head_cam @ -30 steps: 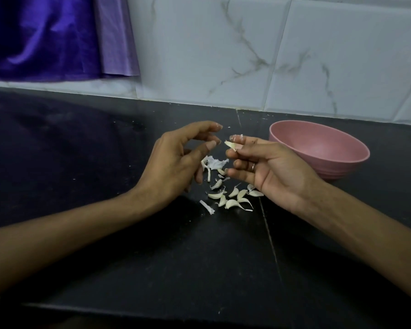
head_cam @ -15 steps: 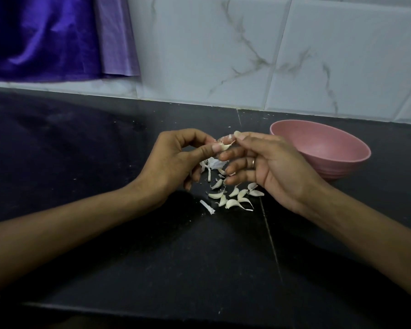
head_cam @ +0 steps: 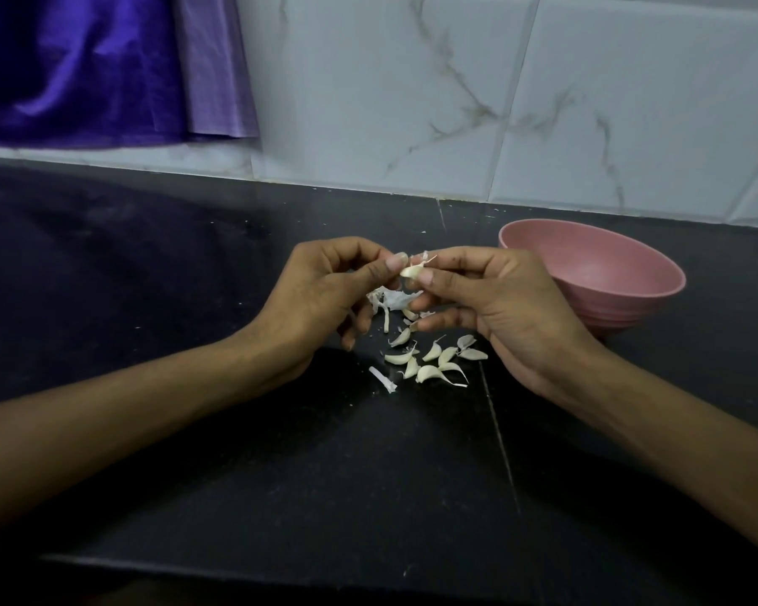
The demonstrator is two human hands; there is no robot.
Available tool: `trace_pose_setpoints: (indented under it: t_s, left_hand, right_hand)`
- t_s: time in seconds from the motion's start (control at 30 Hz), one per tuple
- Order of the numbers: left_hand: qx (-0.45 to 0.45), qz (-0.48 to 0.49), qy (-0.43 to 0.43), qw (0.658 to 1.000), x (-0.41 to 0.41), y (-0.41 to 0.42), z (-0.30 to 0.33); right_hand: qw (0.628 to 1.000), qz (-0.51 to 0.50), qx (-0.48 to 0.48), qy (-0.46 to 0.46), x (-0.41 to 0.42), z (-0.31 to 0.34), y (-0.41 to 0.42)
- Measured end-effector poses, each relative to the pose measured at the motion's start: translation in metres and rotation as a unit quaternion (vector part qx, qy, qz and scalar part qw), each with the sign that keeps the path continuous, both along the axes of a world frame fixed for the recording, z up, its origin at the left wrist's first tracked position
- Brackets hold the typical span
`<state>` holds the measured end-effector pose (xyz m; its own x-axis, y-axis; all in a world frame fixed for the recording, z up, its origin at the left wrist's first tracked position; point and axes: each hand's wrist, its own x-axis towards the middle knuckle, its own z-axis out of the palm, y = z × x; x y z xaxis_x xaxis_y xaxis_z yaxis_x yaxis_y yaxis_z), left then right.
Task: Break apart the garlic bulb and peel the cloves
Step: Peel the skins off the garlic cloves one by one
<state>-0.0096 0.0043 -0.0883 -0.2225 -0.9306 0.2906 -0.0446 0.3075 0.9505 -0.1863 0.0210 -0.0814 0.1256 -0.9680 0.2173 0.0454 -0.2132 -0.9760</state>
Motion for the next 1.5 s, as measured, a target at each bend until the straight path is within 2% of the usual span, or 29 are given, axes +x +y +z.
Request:
trace_pose_setpoints:
  t_s: [0.7,1.5]
  left_hand:
    - [0.036,-0.029,0.012,0.999,-0.0029,0.0014,-0.0004]
    - [-0.002,0.013,0.008,1.0,-0.0019,0.0003,-0.0022]
  right_hand:
    - [0.998,-0.001,0.05,-0.047,0.0009,-0.0006,0.0027]
    - [0.997,-0.011,0.057,-0.044,0.0029,0.0001,0.0059]
